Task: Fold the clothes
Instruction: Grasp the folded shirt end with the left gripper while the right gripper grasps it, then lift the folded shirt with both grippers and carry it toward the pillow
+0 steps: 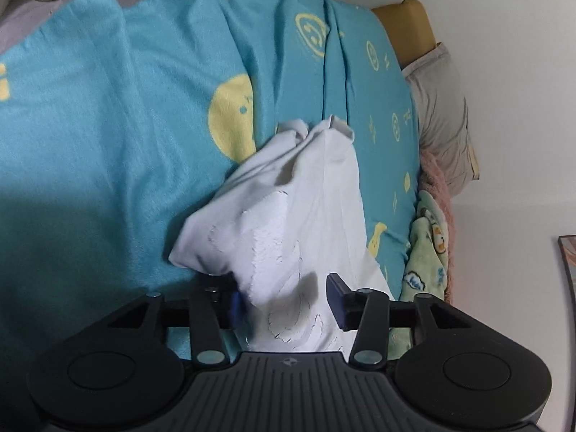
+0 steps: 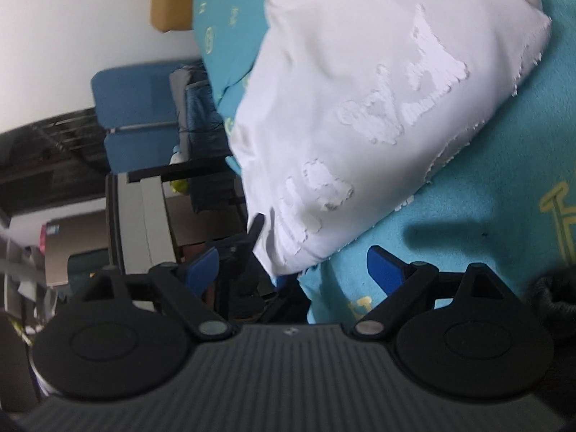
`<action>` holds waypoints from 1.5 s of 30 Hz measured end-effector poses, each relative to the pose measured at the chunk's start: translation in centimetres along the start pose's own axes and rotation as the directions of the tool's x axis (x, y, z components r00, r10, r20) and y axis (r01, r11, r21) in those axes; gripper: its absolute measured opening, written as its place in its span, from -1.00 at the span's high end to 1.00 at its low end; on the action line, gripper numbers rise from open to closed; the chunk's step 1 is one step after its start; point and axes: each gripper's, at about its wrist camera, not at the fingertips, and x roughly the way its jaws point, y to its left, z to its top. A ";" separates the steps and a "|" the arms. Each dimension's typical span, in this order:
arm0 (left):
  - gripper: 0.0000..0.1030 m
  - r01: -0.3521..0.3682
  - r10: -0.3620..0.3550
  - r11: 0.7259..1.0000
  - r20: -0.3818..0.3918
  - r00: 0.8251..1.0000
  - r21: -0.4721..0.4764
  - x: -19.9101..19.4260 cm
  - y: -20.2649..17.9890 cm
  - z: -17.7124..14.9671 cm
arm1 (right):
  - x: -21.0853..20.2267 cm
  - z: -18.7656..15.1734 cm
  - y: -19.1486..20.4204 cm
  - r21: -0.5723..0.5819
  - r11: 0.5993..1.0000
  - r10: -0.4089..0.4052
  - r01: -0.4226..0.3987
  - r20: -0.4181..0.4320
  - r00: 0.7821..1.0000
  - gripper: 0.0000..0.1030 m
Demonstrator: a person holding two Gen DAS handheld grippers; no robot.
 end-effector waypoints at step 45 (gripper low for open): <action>0.74 0.169 -0.126 0.903 -0.133 0.983 0.396 -7.1 -19.0 -7.1 | -21.0 -0.7 5.0 -0.080 0.994 0.110 -0.079 0.556 0.824 0.70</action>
